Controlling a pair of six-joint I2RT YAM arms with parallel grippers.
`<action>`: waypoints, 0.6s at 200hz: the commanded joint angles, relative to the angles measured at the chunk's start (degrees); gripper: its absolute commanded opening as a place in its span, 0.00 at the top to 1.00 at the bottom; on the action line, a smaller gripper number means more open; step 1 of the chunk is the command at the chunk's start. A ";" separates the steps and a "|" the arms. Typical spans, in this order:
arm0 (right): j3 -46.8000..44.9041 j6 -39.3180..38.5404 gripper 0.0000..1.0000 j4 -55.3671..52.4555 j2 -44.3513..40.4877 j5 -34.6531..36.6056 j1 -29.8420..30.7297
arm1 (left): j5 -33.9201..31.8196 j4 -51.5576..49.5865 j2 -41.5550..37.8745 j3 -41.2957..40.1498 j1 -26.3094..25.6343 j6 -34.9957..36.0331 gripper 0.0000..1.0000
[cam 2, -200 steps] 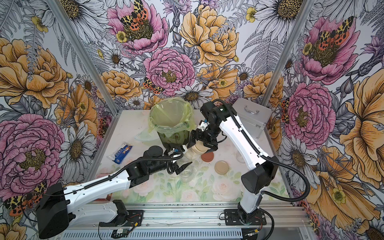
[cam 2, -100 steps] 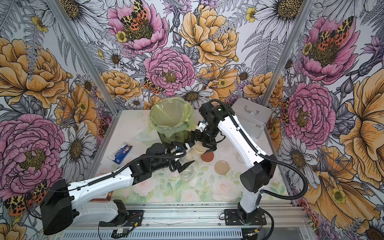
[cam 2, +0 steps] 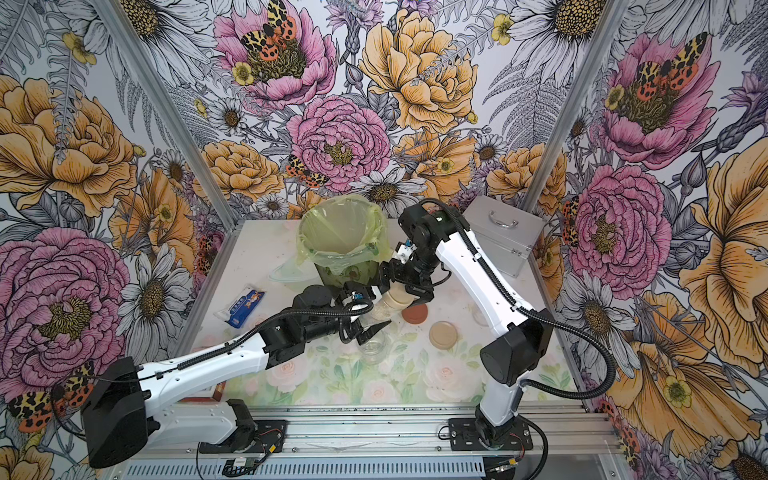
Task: Empty moldy rice from jars
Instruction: Adjust the jar.
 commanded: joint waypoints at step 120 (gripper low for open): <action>0.53 0.16 0.87 -2.63 0.04 -10.31 2.54 | 1.32 3.24 2.78 1.34 -0.26 -2.67 0.02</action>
